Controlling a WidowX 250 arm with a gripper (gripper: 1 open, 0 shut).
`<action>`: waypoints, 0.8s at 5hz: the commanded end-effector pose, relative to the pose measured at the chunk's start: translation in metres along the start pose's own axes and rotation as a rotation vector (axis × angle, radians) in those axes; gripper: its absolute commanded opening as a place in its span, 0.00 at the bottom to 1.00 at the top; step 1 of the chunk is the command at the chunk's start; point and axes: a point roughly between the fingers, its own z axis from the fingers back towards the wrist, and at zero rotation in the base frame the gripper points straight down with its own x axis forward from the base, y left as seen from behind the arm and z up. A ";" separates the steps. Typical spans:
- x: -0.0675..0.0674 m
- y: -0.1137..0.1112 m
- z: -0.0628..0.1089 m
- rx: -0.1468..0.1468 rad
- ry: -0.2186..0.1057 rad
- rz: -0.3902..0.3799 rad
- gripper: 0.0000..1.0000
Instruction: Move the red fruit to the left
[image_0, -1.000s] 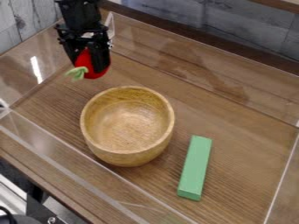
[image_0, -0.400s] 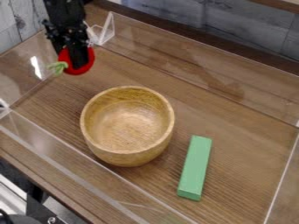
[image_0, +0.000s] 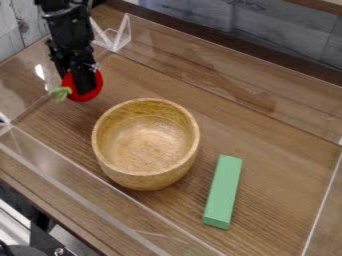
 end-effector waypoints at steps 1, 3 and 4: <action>0.002 0.010 0.020 0.041 -0.030 -0.024 1.00; 0.002 0.018 0.026 0.026 -0.058 0.109 1.00; 0.006 0.010 0.040 0.024 -0.070 0.089 1.00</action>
